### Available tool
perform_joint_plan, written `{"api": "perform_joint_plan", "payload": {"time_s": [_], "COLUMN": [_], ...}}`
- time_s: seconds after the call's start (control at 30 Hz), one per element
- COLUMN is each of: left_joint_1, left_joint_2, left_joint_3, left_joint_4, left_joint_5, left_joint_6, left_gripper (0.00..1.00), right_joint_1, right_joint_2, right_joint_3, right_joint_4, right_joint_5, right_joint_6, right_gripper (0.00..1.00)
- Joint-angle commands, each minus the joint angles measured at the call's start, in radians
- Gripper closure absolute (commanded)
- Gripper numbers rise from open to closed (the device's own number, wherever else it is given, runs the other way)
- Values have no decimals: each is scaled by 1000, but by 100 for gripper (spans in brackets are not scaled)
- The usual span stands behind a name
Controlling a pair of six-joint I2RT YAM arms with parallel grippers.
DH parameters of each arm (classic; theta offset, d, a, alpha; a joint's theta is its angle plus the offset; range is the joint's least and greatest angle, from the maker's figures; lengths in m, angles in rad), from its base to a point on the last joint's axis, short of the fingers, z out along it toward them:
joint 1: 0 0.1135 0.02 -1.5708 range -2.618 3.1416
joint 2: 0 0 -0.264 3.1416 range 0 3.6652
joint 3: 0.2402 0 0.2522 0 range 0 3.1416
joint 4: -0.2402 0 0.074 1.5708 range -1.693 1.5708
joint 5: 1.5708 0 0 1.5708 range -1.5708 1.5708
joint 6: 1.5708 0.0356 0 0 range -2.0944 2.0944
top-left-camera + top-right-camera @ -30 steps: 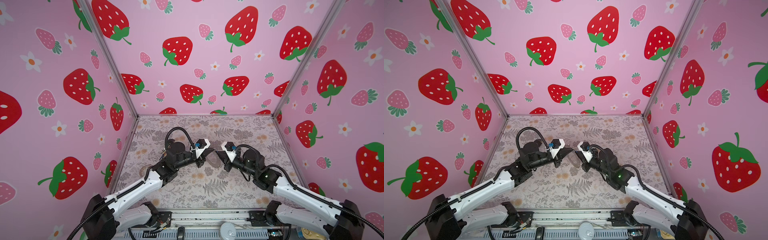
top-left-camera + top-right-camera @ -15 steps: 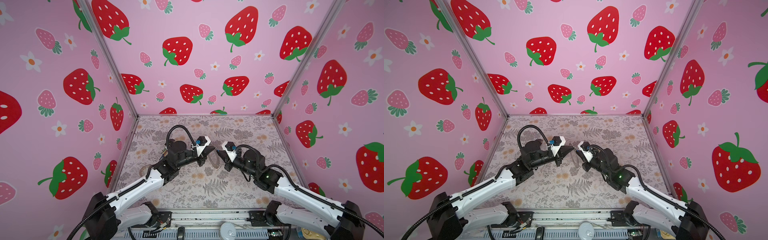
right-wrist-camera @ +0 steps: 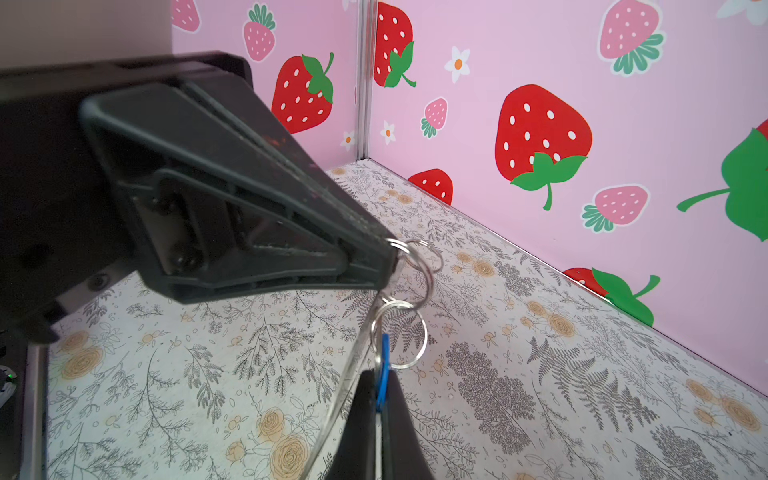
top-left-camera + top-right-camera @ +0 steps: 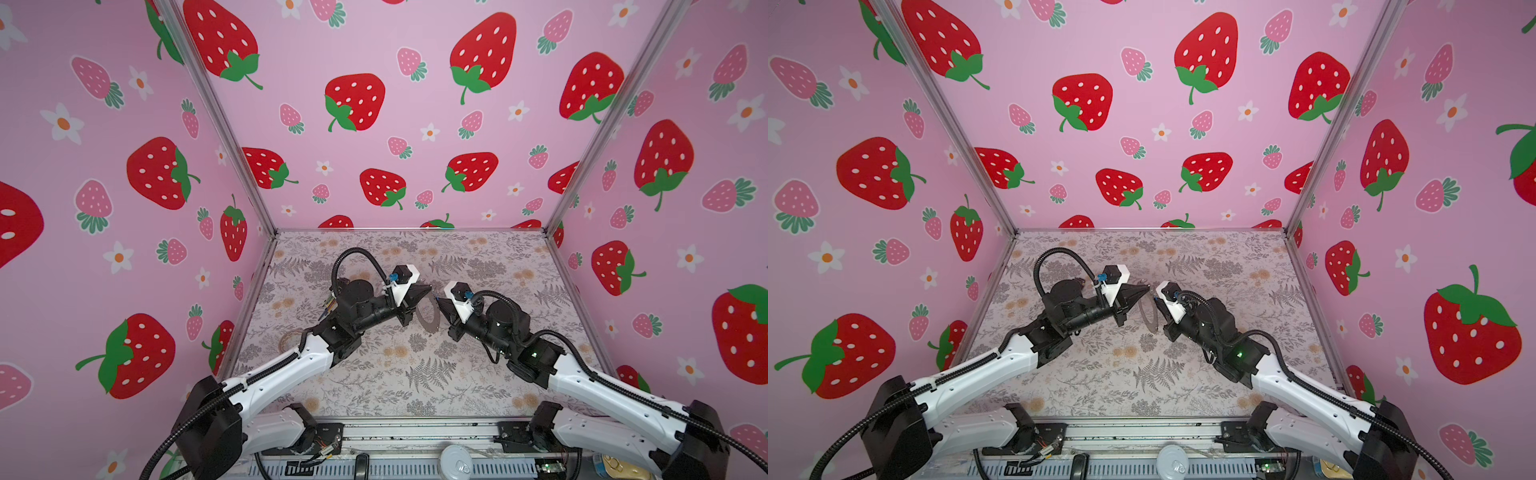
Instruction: Put the keys on the keyring
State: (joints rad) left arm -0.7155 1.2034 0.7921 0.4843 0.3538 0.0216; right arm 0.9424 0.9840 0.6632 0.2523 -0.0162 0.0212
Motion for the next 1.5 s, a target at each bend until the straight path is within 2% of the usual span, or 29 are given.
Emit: {"api": "perform_joint_plan", "payload": {"time_s": [0.0, 0.27, 0.33, 0.4, 0.53, 0.67, 0.93, 1.23, 1.47], "left_joint_1": [14, 19, 28, 43, 72, 92, 121, 121, 120], "left_joint_2": [-2, 6, 5, 3, -8, -12, -2, -3, -16], "left_joint_3": [22, 7, 4, -1, -17, -28, -41, -38, -31], "left_joint_4": [133, 172, 172, 166, 170, 170, 199, 162, 111], "left_joint_5": [10, 61, 97, 135, 216, 290, 425, 509, 543], "left_joint_6": [-21, -31, -32, -37, -45, -40, -42, 8, 58], "left_gripper": [100, 100, 100, 100, 100, 100, 100, 100, 100], "right_joint_1": [13, 13, 13, 12, 12, 8, -25, -61, -93], "right_joint_2": [5, 46, 43, 26, -41, -116, -207, -159, -151], "right_joint_3": [-7, 15, 19, 19, 2, -7, 3, 46, 38], "right_joint_4": [4, -2, -23, -48, -83, -135, -173, -99, -44], "right_joint_5": [-73, -206, -203, -180, -145, -130, -126, -257, -352], "right_joint_6": [-7, -21, -28, -41, -77, -109, -128, -52, 0], "right_gripper": [100, 100, 99, 94, 74, 67, 66, 65, 70]}}
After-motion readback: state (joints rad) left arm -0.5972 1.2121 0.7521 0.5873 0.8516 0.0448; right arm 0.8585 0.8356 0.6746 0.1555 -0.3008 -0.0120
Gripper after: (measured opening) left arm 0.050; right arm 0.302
